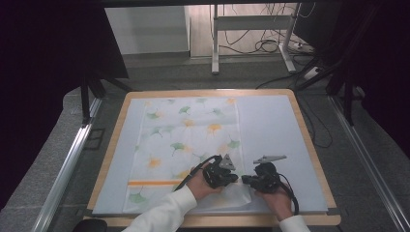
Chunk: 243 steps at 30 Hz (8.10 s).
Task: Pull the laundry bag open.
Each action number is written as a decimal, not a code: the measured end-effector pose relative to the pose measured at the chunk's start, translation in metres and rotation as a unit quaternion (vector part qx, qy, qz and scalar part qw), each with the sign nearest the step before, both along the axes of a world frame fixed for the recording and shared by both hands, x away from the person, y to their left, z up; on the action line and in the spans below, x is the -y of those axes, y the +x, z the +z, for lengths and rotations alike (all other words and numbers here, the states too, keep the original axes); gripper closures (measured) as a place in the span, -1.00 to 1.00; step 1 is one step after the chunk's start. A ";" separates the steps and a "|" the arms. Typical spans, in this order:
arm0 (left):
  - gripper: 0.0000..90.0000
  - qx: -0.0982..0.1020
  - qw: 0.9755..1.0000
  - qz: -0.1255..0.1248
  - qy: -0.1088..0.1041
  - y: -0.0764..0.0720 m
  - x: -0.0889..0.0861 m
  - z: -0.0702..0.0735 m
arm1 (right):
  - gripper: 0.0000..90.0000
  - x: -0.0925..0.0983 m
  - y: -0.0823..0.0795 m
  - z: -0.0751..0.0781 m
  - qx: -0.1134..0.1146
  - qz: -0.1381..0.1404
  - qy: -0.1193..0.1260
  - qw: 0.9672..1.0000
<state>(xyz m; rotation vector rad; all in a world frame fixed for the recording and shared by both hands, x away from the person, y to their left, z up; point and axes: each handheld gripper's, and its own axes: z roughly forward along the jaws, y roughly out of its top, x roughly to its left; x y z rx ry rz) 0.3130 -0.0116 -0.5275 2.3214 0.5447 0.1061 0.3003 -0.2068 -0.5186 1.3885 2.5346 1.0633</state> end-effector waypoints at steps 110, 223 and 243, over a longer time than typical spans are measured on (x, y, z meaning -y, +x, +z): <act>1.00 -0.032 0.998 0.056 0.005 -0.012 -0.089 -0.001 | 0.99 0.000 0.005 -0.006 -0.015 0.005 0.033 0.999; 1.00 -0.050 0.991 0.125 0.025 -0.030 -0.202 -0.002 | 0.99 0.000 0.005 -0.007 -0.012 0.006 0.032 0.999; 1.00 -0.052 0.988 0.142 0.030 -0.034 -0.220 -0.002 | 0.98 -0.001 0.004 -0.007 -0.007 0.007 0.030 0.999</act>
